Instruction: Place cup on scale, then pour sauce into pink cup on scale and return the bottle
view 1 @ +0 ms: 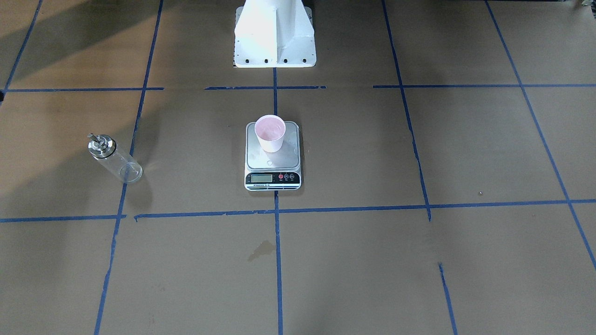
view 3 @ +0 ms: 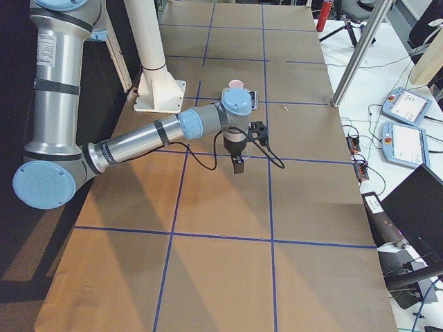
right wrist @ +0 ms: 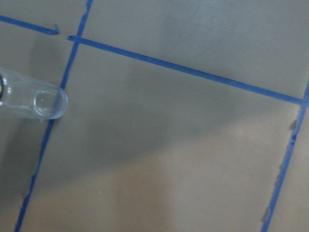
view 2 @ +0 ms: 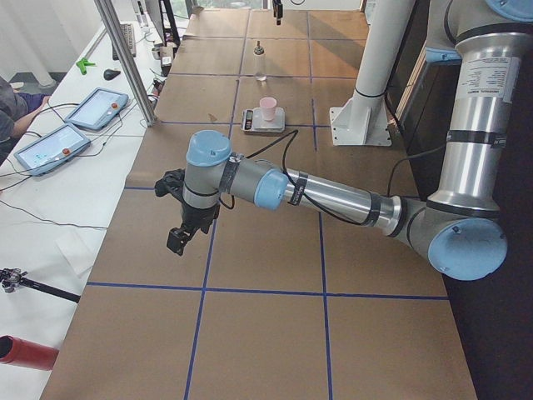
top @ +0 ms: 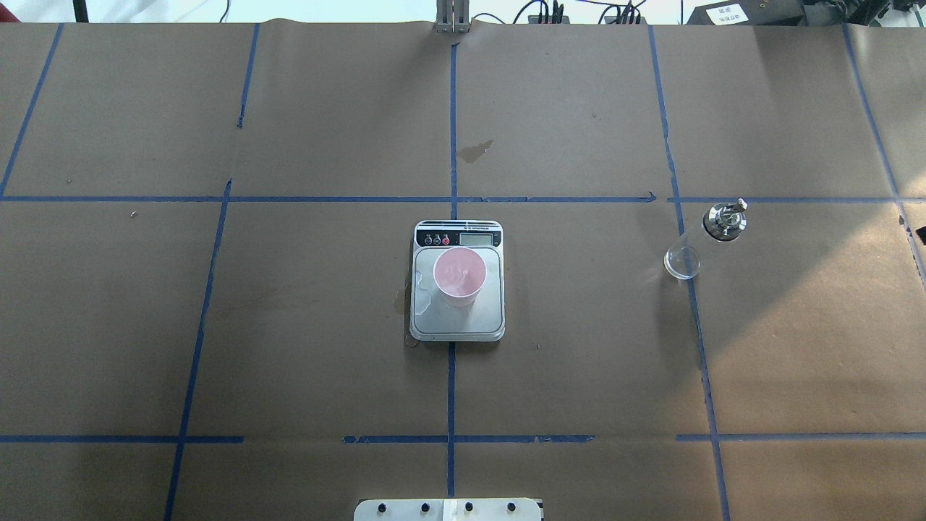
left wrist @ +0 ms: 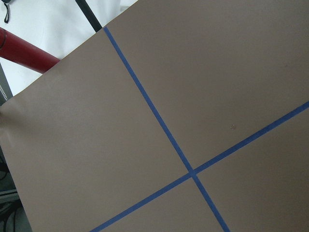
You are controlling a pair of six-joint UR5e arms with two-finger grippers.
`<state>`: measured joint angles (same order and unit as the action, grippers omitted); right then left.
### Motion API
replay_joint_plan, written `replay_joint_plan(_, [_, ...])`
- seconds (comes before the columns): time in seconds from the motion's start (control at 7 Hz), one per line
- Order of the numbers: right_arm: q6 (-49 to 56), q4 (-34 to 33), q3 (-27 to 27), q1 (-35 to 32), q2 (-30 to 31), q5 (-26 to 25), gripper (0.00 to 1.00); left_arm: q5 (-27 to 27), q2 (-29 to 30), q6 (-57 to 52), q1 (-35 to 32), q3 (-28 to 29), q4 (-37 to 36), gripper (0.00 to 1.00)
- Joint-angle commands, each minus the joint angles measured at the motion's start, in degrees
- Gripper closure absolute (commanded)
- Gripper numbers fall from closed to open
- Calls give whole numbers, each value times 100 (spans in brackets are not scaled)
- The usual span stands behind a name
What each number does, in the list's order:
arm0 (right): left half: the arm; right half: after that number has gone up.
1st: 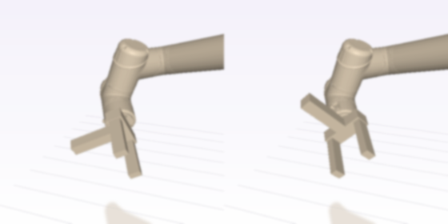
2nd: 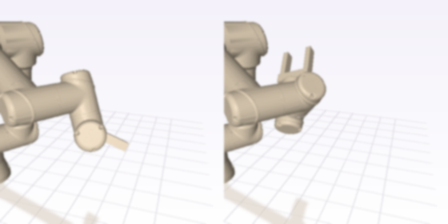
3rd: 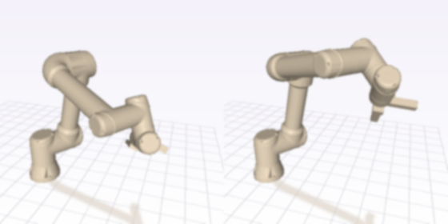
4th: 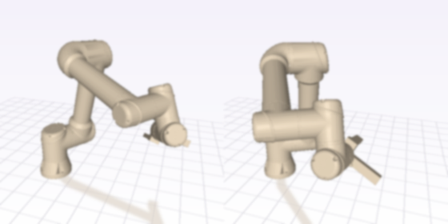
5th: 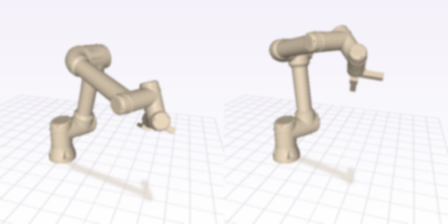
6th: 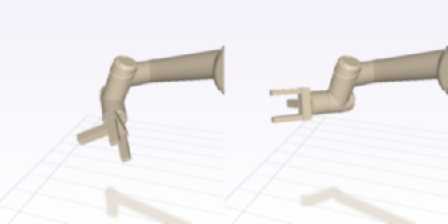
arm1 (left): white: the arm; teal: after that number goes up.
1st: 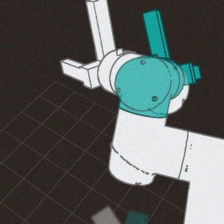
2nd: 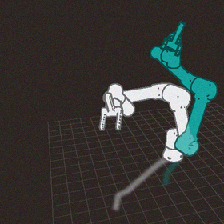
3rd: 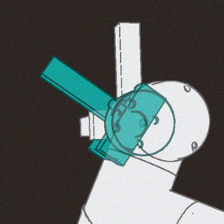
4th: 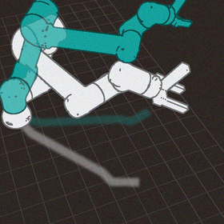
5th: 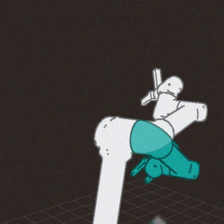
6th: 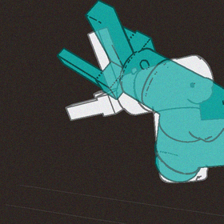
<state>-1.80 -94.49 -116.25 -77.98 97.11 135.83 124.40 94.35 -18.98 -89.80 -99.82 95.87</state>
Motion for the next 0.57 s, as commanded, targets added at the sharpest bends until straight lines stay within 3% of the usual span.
replay_joint_plan(0.0, [928, -34, 742, -551, 27, -91, 0, -3, -240, -18, 6, 59, 10, 0])
replay_joint_plan(0.14, [997, 27, 1066, -552, 123, -692, 0, -3, -259, -44, 6, 268, -7, 0])
replay_joint_plan(0.43, [866, 219, 1787, -534, -217, -795, 0, 6, -268, -44, 6, 681, -382, 0])
